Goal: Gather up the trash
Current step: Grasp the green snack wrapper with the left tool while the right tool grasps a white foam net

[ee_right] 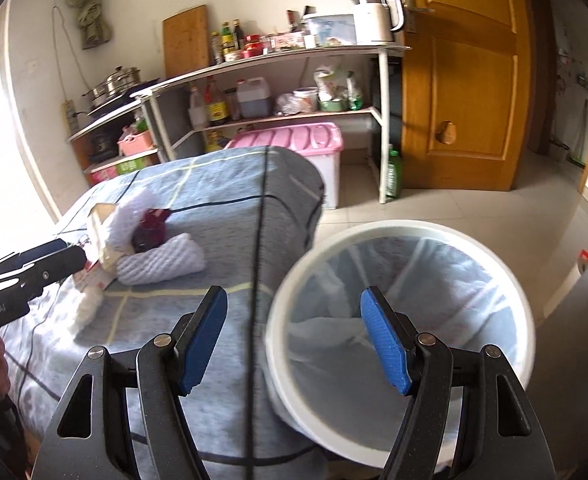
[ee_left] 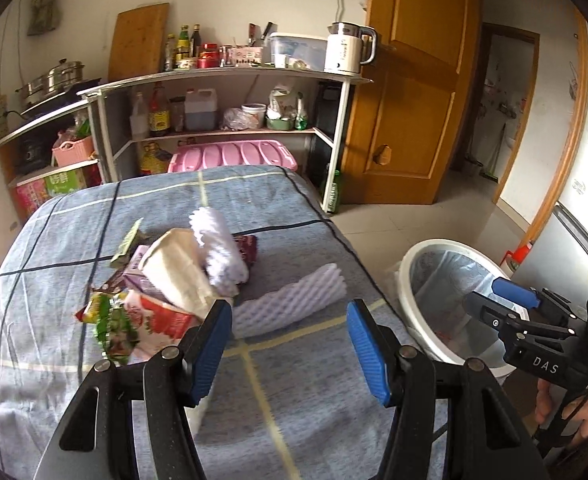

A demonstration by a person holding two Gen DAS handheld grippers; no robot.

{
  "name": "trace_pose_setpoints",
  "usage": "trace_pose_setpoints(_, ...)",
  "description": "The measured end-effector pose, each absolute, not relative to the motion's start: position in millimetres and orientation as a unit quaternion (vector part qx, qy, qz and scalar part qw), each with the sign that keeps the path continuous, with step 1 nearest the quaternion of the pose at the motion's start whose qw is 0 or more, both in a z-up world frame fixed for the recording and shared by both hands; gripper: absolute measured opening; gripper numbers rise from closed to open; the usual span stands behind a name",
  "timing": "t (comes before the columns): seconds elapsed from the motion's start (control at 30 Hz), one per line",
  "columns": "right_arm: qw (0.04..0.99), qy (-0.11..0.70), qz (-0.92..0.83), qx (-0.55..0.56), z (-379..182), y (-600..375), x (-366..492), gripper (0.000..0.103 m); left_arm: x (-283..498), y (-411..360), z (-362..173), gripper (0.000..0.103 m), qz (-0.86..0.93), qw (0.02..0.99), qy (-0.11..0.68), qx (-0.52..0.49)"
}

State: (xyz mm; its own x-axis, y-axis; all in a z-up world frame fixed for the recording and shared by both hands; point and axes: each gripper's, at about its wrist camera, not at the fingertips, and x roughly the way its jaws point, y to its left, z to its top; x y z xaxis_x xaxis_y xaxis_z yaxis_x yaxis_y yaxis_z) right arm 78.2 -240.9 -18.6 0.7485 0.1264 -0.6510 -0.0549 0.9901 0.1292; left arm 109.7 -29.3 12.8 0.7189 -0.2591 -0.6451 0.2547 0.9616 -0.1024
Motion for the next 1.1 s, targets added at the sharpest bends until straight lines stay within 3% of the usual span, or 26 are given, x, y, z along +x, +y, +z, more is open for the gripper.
trace_pose_setpoints(0.47,0.917,0.380,0.124,0.017,-36.7,-164.3,115.4,0.070,113.2,75.9,-4.6,0.064,-0.048,0.930,0.362,-0.048)
trace_pose_setpoints(1.1,0.887,0.426,0.165,0.061,-59.2,-142.4,187.5,0.070,159.2,92.6,-41.2,0.064,-0.060,0.910,0.400,-0.088)
